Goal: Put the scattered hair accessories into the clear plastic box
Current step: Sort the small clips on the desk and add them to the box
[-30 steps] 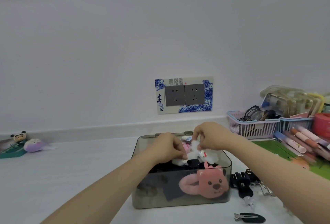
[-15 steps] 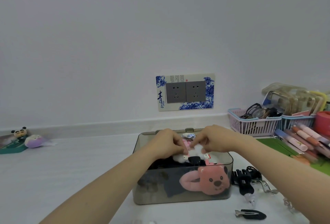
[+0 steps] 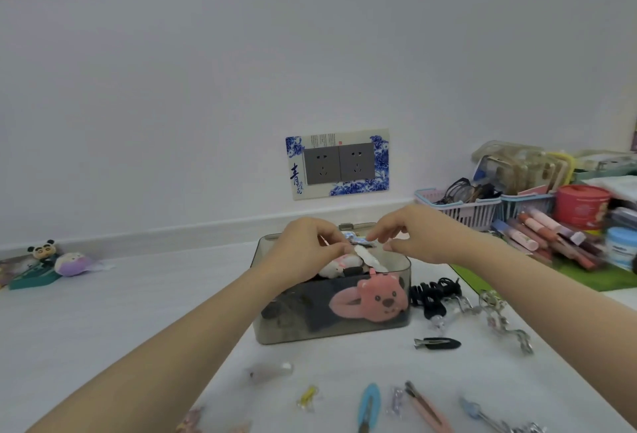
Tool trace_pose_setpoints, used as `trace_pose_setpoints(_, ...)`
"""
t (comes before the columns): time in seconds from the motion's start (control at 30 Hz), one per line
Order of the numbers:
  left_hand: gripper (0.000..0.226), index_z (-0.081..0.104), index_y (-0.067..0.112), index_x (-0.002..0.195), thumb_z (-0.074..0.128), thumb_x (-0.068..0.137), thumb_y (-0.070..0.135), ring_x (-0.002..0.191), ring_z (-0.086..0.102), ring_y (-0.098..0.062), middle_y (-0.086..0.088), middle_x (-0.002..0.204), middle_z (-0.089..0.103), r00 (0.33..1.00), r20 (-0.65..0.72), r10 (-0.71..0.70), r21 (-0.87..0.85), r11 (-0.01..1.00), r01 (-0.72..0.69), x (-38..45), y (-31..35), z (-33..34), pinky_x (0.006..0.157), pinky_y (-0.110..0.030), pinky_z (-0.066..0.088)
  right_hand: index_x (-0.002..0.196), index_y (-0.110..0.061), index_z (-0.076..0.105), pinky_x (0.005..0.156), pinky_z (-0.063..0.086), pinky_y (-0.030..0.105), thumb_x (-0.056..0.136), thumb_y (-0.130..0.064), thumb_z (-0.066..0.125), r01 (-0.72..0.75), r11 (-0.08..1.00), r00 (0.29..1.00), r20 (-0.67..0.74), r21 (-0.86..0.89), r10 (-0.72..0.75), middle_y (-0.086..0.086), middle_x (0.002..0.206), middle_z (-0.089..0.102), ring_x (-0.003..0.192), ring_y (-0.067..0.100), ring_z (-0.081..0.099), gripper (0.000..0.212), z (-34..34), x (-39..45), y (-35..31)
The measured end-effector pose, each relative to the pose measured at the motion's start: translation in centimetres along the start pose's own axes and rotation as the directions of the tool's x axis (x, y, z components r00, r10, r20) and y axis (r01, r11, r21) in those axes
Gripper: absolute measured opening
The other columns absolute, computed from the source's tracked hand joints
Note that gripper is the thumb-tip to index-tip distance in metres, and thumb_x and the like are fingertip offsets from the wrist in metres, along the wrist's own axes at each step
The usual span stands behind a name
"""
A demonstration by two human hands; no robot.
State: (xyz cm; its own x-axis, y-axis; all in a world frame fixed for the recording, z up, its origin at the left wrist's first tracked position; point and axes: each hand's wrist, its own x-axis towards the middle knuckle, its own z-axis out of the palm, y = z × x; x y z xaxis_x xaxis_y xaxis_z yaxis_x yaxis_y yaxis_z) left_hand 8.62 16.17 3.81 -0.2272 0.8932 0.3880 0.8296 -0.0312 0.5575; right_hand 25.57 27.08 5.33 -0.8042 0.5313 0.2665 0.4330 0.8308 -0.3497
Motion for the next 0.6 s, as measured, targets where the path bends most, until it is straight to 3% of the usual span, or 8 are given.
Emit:
trace_pose_setpoints(0.1, 0.010, 0.073, 0.025, 0.075, 0.069, 0.083, 0.029, 0.058, 0.051, 0.006, 0.017, 0.072, 0.066, 0.999, 0.033, 0.016, -0.003, 1.000, -0.016, -0.8, 2.2, 0.7, 0.053, -0.004, 0.037, 0.103, -0.028, 0.069, 0.067, 0.039, 0.003, 0.088, -0.013, 0.058, -0.049, 0.999, 0.998, -0.030, 0.015, 0.049, -0.007, 0.095, 0.068, 0.088, 0.006, 0.058, 0.024, -0.6, -2.7, 1.0)
trace_pose_setpoints(0.2, 0.009, 0.073, 0.022, 0.075, 0.070, 0.082, 0.027, 0.060, 0.053, 0.002, 0.014, 0.076, 0.070, 0.998, 0.061, 0.030, -0.059, 0.998, -0.027, -0.7, 3.9, 2.2, 0.063, -0.019, 0.044, 0.102, -0.029, 0.069, 0.074, 0.041, 0.012, 0.087, -0.018, 0.060, -0.124, 0.992, 0.992, -0.010, 0.018, 0.124, -0.007, 0.093, 0.068, 0.086, 0.006, 0.059, 0.020, -1.0, -4.8, 2.4)
trace_pose_setpoints(0.3, 0.007, 0.073, 0.023, 0.075, 0.070, 0.081, 0.025, 0.063, 0.056, -0.001, 0.011, 0.075, 0.069, 0.995, 0.087, 0.053, -0.072, 0.996, -0.047, -0.5, 5.3, 3.9, 0.063, -0.017, 0.047, 0.104, -0.028, 0.068, 0.071, 0.041, 0.010, 0.086, -0.019, 0.062, -0.181, 0.983, 0.983, 0.026, 0.011, 0.181, -0.007, 0.094, 0.067, 0.087, 0.005, 0.060, 0.021, -1.3, -6.3, 3.8)
trace_pose_setpoints(0.37, 0.006, 0.074, 0.023, 0.081, 0.070, 0.081, 0.026, 0.072, 0.059, -0.003, 0.009, 0.081, 0.069, 0.988, 0.124, 0.091, -0.067, 0.994, -0.083, -0.3, 6.1, 5.3, 0.072, -0.022, 0.049, 0.110, -0.028, 0.065, 0.077, 0.042, 0.015, 0.087, -0.022, 0.061, -0.229, 0.973, 0.970, 0.076, -0.022, 0.230, -0.006, 0.099, 0.066, 0.091, 0.008, 0.059, 0.024, -1.3, -6.7, 4.9)
trace_pose_setpoints(0.47, 0.022, 0.071, 0.024, 0.104, 0.064, 0.086, 0.032, 0.104, 0.054, -0.014, 0.006, 0.107, 0.068, 0.956, 0.231, 0.181, 0.214, 0.949, -0.231, 1.0, 7.1, 7.8, 0.098, -0.031, 0.035, 0.118, -0.028, 0.061, 0.085, 0.041, 0.019, 0.089, -0.025, 0.058, -0.299, 0.951, 0.944, 0.120, -0.081, 0.308, -0.003, 0.114, 0.063, 0.096, 0.010, 0.056, 0.030, -1.1, -6.5, 6.8)
trace_pose_setpoints(0.53, 0.031, 0.064, 0.022, 0.118, 0.057, 0.090, 0.034, 0.115, 0.044, -0.025, 0.000, 0.119, 0.065, 0.907, 0.376, 0.190, 0.472, 0.803, -0.363, 2.1, 8.0, 9.1, 0.095, -0.032, 0.027, 0.121, -0.028, 0.060, 0.086, 0.040, 0.020, 0.090, -0.027, 0.056, -0.326, 0.941, 0.929, 0.154, -0.084, 0.336, -0.002, 0.120, 0.061, 0.102, 0.012, 0.056, 0.031, -0.9, -5.8, 8.1)
trace_pose_setpoints(0.6, 0.035, 0.062, 0.017, 0.122, 0.056, 0.091, 0.033, 0.113, 0.048, -0.028, -0.005, 0.118, 0.065, 0.856, 0.504, 0.112, 0.612, 0.654, -0.445, 3.3, 8.6, 10.1, 0.085, -0.032, 0.025, 0.121, -0.027, 0.060, 0.087, 0.040, 0.020, 0.090, -0.027, 0.057, -0.343, 0.938, 0.917, 0.203, -0.048, 0.345, -0.002, 0.118, 0.062, 0.104, 0.013, 0.058, 0.032, -0.7, -4.9, 9.2)
